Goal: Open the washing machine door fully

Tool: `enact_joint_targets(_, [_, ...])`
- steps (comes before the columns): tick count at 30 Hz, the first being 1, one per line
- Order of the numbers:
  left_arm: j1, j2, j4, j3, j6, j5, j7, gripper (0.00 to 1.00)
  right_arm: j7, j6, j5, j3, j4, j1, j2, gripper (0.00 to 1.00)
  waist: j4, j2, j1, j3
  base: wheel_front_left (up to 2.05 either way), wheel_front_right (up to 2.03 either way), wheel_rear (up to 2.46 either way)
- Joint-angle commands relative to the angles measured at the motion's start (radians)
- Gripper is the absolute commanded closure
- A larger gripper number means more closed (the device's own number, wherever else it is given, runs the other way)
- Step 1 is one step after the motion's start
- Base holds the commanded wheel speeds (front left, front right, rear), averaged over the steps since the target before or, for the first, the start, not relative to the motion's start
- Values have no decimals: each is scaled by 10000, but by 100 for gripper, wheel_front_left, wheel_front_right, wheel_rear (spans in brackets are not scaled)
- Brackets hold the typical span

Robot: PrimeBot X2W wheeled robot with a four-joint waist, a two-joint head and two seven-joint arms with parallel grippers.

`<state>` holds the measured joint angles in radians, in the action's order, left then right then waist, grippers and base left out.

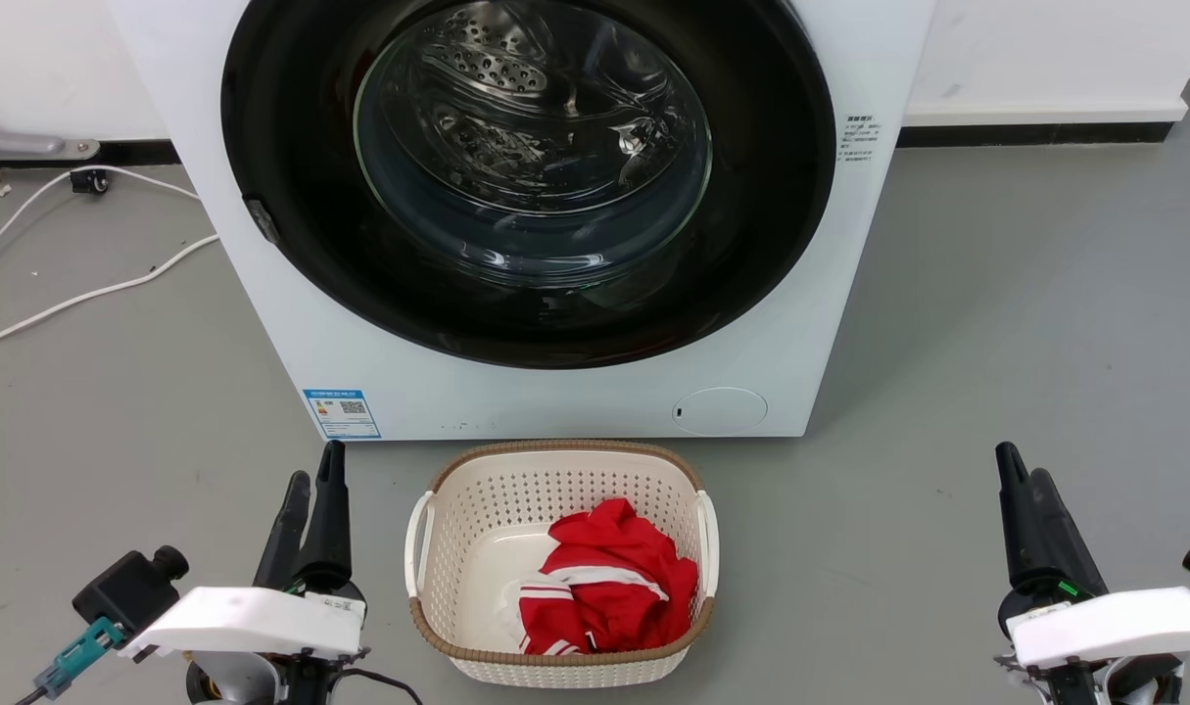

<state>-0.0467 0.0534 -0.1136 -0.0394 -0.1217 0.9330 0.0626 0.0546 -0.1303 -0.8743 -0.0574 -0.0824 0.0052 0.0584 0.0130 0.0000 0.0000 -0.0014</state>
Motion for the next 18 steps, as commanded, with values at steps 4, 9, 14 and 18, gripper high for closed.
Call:
enact_joint_targets(4, [-40, 30, 225, 90, 104, -954, 212, 0, 120, -3, 962, 26, 300, 33, -1, 0, 9, 0, 0, -18, 0, 0, 0])
enact_joint_targets(9, [-39, 44, 219, 130, 185, -1783, 365, 0, 194, -3, 1754, 108, 455, 112, -9, 0, -7, 0, 0, -41, 0, 0, 0])
enact_joint_targets(14, [-56, 97, 187, 167, 294, -2535, 514, 0, 272, -4, 2545, 247, 597, 221, -16, 0, -37, 0, 0, -52, 0, 0, 0])
enact_joint_targets(18, [-93, 159, 154, 216, 385, -3115, 627, 0, 295, -4, 3209, 350, 682, 270, -22, 0, -55, 0, 0, -42, 0, 0, 0])
